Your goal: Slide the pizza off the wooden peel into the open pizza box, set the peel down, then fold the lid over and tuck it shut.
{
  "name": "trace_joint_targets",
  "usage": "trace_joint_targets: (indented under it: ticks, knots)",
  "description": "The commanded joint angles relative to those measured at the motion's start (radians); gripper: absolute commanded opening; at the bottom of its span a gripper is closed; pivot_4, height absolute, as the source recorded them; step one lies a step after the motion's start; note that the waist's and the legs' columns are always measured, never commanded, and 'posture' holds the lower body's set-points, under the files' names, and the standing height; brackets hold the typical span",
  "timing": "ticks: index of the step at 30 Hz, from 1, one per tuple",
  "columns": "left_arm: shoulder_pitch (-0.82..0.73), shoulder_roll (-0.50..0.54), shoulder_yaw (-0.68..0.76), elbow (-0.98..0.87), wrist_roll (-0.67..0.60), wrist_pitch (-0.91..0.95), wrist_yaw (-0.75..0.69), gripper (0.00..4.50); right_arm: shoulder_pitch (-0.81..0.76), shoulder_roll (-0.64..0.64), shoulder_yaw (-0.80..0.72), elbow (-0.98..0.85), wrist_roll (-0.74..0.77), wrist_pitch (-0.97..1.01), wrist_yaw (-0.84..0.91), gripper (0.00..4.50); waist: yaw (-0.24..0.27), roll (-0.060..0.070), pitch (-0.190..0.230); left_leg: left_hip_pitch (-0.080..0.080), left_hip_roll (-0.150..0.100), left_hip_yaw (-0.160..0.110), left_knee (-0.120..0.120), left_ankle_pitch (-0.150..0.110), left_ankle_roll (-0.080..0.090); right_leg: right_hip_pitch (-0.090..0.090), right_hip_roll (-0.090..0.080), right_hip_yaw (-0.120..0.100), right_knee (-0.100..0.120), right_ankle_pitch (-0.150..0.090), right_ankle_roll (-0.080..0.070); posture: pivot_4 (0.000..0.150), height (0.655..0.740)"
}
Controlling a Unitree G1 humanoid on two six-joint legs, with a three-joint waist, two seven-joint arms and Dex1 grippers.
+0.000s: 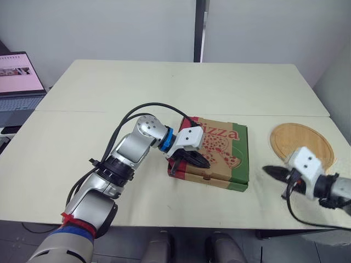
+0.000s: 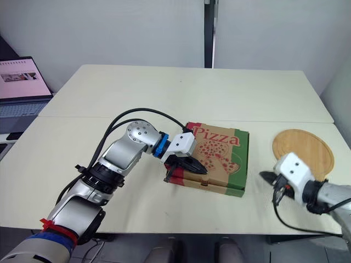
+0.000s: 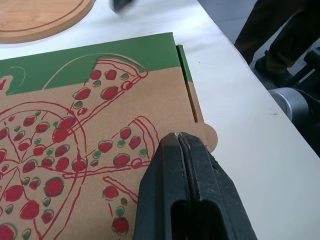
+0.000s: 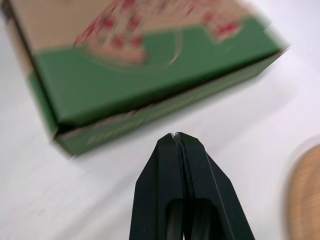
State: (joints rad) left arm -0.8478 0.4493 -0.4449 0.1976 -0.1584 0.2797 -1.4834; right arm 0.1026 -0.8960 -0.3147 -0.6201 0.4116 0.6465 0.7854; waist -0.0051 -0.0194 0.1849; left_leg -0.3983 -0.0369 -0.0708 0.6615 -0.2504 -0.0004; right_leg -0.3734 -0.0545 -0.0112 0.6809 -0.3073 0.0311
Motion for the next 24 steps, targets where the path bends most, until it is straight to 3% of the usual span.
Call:
trace_joint_targets:
  ticks: [1,5,10,16,24]
  knots:
    - [0.002,0.011,0.017,-0.019,0.0,0.003,0.006,0.0,-0.09,0.003,0.056,-0.033,0.02,0.002,-0.009,0.03,-0.001,0.0,0.0,0.0,0.0,0.0,0.0,0.0,0.0,0.0,0.0,0.0,0.0,0.0,0.0,0.15,0.74]
    - [0.013,0.023,0.036,-0.043,-0.014,0.022,0.021,0.0,-0.256,0.074,0.268,0.0,-0.017,-0.005,-0.019,0.03,-0.001,0.0,0.0,-0.001,0.0,0.0,0.0,0.0,0.0,0.0,0.0,0.0,0.0,0.0,0.0,0.15,0.74]
    - [0.03,0.041,0.053,-0.077,-0.022,0.053,0.035,0.0,-0.375,0.133,0.427,0.081,-0.076,-0.045,0.001,0.03,-0.001,0.0,0.0,-0.001,-0.001,0.0,0.0,0.0,0.0,-0.001,0.0,0.0,0.0,0.0,0.0,0.15,0.74]
    - [0.05,0.071,0.096,-0.139,-0.055,0.11,0.062,0.0,-0.489,0.216,0.548,0.155,-0.114,-0.08,0.03,0.03,-0.002,0.0,0.0,-0.001,-0.001,0.0,0.0,0.0,0.0,-0.001,0.0,0.0,0.0,0.0,0.0,0.15,0.74]
    - [0.047,0.241,0.254,-0.179,-0.132,0.221,0.079,0.0,-0.565,0.289,0.639,0.257,-0.185,-0.157,0.067,0.03,-0.012,0.0,0.0,-0.001,0.0,-0.001,0.0,0.0,0.0,-0.003,0.0,0.001,0.001,0.0,0.0,0.15,0.74]
